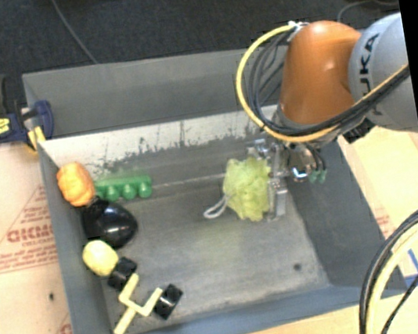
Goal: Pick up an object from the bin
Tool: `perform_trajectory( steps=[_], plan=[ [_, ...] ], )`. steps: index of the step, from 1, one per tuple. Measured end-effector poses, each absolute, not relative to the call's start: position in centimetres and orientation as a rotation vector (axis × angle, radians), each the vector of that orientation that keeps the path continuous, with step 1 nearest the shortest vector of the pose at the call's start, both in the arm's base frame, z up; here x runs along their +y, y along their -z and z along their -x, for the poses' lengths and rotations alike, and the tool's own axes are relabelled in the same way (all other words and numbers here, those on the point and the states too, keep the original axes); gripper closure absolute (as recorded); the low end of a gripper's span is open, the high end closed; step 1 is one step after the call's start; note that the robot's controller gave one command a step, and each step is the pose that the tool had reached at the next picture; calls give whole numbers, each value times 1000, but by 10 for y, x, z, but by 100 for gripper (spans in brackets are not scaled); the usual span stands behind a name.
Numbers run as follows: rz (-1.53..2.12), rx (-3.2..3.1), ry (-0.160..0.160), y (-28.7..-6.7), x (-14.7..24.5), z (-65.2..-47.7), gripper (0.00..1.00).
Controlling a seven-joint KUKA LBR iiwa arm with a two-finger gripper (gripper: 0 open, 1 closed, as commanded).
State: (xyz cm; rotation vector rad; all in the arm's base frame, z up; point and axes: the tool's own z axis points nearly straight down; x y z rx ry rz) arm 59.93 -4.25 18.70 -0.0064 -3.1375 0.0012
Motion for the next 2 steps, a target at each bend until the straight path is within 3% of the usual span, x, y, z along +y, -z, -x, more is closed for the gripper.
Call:
perform_trajectory(
  steps=[1,2],
  plan=[
    [5,-3143,-2,-192,-43,-600,0],
    [99,-3149,0,-162,-43,-600,0]
  ],
)
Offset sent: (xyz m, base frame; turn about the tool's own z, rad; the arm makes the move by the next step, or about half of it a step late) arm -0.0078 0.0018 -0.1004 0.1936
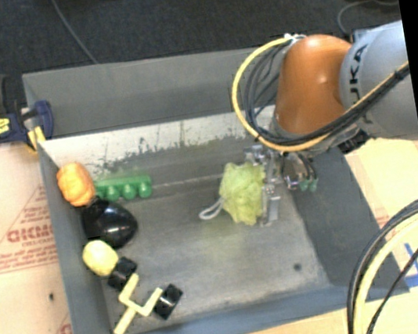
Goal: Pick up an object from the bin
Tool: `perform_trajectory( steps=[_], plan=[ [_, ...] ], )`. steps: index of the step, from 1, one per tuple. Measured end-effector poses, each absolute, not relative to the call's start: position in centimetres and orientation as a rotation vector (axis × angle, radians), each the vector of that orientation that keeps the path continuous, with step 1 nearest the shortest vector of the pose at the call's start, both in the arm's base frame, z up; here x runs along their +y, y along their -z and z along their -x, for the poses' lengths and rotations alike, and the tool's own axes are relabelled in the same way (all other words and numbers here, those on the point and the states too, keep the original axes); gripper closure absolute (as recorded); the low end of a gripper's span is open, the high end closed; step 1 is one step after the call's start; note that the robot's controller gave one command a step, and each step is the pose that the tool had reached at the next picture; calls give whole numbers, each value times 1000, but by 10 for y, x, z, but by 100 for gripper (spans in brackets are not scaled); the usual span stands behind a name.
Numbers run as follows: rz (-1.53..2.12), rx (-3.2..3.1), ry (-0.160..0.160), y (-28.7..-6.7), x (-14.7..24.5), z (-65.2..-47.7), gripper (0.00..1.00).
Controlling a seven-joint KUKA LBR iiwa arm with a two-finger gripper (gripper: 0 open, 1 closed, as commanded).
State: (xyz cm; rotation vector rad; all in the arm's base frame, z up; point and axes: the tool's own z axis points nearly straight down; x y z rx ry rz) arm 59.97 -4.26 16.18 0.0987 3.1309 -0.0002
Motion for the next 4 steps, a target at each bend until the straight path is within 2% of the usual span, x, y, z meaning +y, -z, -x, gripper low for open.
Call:
perform_trajectory(
  steps=[1,2,3,4],
  plan=[
    [-166,3131,0,-117,-57,-599,0],
    [-382,3110,0,-90,-51,-602,0],
    [-381,3110,2,-73,-38,-600,100],
    [-380,3110,2,-73,-38,-600,100]
  ],
)
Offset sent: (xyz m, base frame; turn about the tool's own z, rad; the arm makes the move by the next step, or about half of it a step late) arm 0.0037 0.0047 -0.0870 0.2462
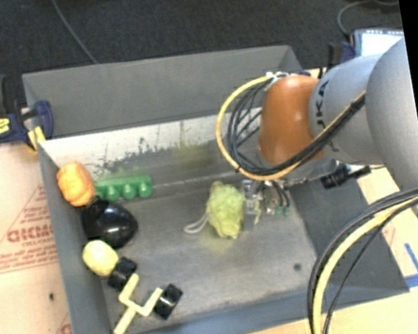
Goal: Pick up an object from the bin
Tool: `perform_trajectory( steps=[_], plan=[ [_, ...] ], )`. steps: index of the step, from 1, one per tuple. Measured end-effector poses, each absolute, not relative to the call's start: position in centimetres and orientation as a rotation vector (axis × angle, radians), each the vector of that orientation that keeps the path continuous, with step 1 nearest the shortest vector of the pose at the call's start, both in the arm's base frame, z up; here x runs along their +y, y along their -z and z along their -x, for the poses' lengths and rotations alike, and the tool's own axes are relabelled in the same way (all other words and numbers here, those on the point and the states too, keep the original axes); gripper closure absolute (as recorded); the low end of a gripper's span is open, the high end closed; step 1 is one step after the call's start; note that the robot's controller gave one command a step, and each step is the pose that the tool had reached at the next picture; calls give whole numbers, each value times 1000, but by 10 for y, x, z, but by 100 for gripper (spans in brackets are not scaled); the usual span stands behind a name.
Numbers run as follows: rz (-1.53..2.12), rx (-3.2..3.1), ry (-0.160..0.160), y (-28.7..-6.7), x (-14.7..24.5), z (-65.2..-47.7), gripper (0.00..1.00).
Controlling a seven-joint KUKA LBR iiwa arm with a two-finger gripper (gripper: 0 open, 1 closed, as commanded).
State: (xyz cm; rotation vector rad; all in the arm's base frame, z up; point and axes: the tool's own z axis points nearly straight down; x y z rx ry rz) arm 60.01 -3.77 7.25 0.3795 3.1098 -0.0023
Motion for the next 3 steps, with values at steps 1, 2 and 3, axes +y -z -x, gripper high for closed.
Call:
perform_trajectory(
  steps=[1,2,3],
  plan=[
    [-348,3116,4,-98,-40,-600,100],
    [-307,3110,4,-109,-31,-605,100],
    [-217,3124,6,-81,-19,-605,100]
  ],
)
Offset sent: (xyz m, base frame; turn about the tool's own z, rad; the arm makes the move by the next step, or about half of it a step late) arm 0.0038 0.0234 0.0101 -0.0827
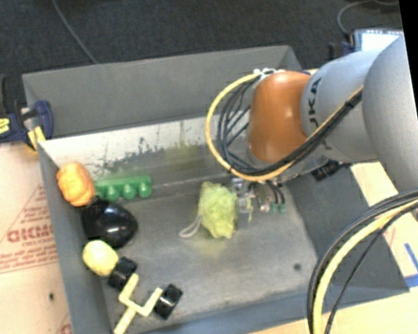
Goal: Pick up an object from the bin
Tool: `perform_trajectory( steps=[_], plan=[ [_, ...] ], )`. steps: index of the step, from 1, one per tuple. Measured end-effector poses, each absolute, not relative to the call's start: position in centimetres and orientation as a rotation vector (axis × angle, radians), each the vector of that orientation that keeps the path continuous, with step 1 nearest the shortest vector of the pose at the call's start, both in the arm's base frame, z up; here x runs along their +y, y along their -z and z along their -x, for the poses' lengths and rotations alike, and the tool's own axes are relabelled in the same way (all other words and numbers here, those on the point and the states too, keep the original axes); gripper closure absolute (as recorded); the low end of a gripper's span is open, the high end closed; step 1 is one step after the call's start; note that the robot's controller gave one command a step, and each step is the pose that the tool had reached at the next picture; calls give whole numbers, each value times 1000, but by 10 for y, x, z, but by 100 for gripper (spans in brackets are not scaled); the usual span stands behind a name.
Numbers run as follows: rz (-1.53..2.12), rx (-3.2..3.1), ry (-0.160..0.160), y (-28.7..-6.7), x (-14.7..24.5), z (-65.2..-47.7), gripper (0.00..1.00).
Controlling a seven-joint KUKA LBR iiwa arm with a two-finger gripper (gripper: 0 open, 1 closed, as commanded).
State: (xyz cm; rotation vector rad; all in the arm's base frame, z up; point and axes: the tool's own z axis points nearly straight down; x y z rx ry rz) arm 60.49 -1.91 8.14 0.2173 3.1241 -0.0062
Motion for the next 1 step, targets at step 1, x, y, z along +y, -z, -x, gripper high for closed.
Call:
perform_trajectory(
  steps=[1],
  plan=[
    [-201,3128,5,-77,-17,-605,100]
  ],
)
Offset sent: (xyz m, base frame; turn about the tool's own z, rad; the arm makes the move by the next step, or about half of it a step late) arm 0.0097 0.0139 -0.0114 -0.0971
